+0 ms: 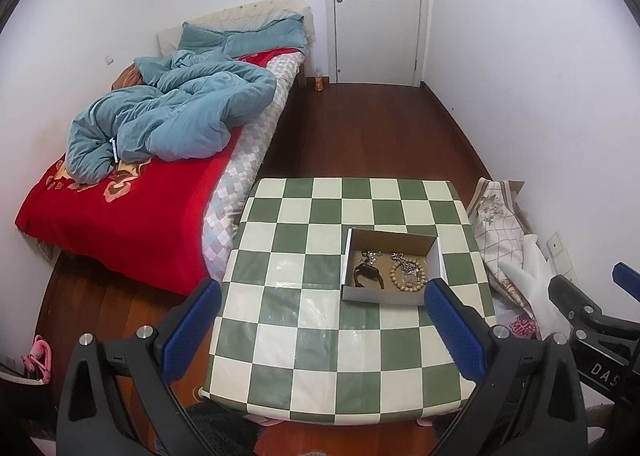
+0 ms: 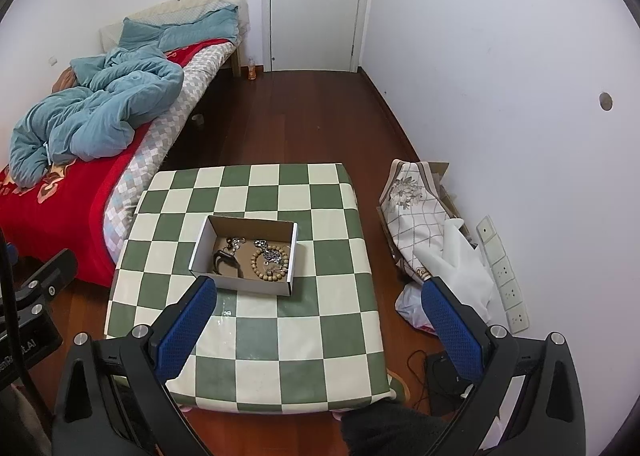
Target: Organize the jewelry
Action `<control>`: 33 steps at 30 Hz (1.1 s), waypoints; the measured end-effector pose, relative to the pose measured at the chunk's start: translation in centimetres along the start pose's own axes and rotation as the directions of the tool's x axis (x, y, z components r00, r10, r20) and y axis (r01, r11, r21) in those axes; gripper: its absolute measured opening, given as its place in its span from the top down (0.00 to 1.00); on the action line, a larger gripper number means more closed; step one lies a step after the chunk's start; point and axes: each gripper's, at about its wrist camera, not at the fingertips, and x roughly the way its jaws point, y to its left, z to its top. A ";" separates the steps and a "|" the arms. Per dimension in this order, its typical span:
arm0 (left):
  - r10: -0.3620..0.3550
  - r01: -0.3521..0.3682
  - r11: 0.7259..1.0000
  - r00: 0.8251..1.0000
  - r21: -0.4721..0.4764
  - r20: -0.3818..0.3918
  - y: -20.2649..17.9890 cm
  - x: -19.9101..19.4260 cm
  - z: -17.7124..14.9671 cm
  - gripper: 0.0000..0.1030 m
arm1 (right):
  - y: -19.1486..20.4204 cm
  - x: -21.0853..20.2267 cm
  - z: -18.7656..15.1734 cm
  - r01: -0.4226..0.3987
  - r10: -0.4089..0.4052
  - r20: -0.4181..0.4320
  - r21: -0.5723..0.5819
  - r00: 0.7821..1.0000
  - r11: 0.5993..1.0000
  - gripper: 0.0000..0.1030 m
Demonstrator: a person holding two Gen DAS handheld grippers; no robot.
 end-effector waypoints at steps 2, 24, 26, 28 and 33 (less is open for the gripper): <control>0.000 0.000 1.000 1.000 -0.003 -0.002 0.1 0.2 -0.1 0.00 | 0.1 0.1 0.0 0.000 0.000 -0.004 -0.003 1.000 1.000 0.00; 0.003 -0.003 1.000 1.000 -0.013 -0.007 0.6 0.6 -0.8 0.00 | 0.4 -0.3 -0.2 -0.008 0.008 -0.002 -0.014 1.000 1.000 0.00; 0.010 -0.010 1.000 1.000 -0.012 -0.002 0.6 0.6 -0.8 0.00 | 0.5 -0.5 -0.2 -0.013 0.013 -0.002 -0.009 1.000 1.000 0.00; 0.011 -0.011 1.000 1.000 -0.010 0.000 0.6 0.5 -0.8 0.00 | 0.6 -0.7 -0.3 -0.012 0.012 0.002 -0.009 1.000 1.000 0.00; 0.017 -0.016 1.000 1.000 -0.009 0.008 0.6 0.2 -0.8 0.00 | 0.5 -0.8 -0.3 -0.011 0.011 0.002 -0.010 1.000 1.000 0.00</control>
